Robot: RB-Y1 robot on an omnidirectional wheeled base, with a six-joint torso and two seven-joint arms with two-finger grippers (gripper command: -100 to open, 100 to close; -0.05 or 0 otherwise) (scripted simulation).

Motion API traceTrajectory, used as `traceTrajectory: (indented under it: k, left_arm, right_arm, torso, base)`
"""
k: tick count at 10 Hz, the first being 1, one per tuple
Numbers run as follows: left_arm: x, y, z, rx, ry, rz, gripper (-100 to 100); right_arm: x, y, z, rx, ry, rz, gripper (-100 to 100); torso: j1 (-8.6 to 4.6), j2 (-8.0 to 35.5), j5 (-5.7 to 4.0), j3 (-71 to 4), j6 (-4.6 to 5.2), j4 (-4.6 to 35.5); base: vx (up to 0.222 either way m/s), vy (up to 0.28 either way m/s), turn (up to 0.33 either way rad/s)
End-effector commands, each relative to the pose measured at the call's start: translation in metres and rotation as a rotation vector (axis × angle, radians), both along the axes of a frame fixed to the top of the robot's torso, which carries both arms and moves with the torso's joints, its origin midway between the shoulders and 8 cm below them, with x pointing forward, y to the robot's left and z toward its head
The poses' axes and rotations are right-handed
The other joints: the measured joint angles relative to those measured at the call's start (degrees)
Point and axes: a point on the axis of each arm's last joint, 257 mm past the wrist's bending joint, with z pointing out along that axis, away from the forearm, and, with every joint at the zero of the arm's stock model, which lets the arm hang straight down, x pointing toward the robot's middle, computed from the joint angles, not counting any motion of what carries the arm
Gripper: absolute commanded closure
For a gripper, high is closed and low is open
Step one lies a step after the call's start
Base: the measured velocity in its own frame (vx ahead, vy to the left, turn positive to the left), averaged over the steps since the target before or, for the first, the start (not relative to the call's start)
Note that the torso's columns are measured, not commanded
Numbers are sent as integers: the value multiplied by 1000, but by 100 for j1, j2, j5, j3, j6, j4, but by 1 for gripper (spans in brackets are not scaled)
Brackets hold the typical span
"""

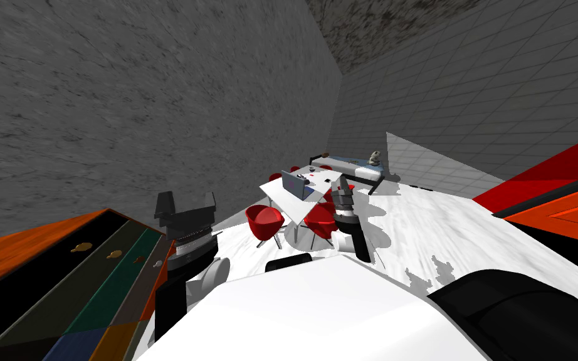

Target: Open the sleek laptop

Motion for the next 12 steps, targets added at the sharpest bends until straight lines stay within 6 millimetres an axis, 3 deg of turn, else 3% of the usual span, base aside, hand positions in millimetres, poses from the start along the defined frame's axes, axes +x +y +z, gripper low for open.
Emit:
traceTrajectory:
  k: [1,9,10,12]
  left_arm:
    - [0,0,0,0,0,0,0]
    - [0,0,0,0,0,0,0]
    - [0,0,0,0,0,0,0]
    - [0,0,0,0,0,0,0]
  right_arm:
    - [0,0,0,0,0,0,0]
    - [0,0,0,0,0,0,0]
    - [6,2,-3,-16,19,31,-100]
    - [19,2,-12,-8,57,79,-100]
  torso:
    - [0,232,0,-467,0,235]
    - [0,3539,0,-7073,0,3537]
    - [0,3962,0,-7919,0,3960]
    - [-1,4210,0,-8425,0,4206]
  base:
    - [0,0,0]
    - [0,0,0]
    - [0,0,0]
    - [-10,-1,-10]
